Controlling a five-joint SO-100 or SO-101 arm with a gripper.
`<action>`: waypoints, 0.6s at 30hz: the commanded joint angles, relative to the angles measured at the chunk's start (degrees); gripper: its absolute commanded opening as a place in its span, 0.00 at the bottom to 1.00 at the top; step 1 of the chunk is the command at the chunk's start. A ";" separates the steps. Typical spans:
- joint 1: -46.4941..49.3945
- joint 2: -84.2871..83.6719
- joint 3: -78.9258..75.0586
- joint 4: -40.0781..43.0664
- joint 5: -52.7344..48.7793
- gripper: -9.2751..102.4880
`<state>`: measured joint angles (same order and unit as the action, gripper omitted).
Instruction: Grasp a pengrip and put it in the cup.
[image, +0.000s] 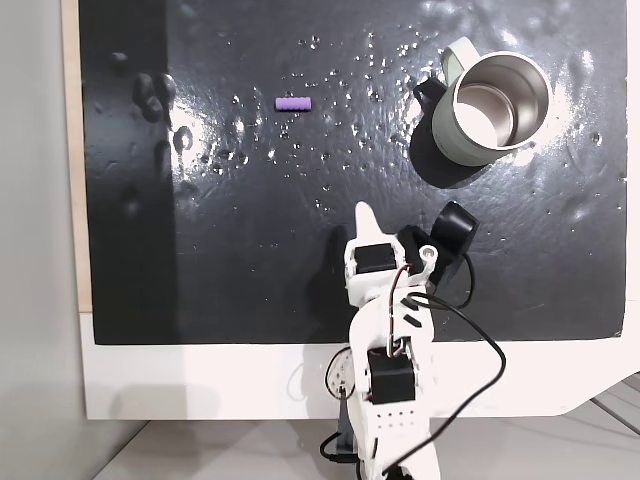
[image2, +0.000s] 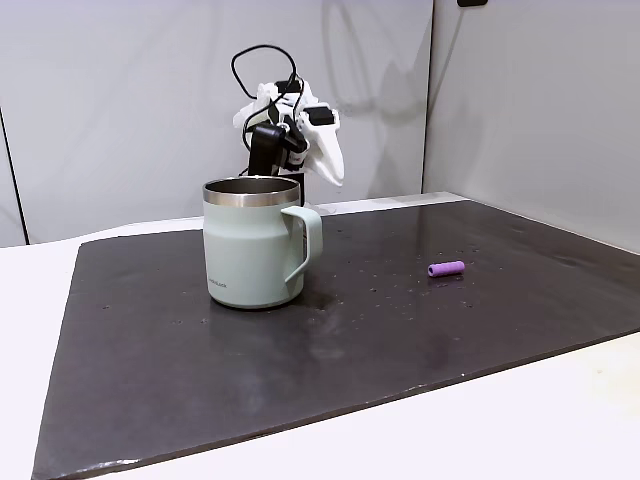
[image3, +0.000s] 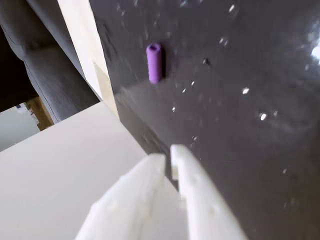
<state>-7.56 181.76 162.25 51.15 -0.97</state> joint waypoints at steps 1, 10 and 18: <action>-3.34 -11.25 -19.51 3.87 0.62 0.08; -10.90 -42.63 -55.72 18.81 13.18 0.09; -13.54 -67.94 -79.54 30.94 22.06 0.10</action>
<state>-20.48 120.67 91.85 79.28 18.54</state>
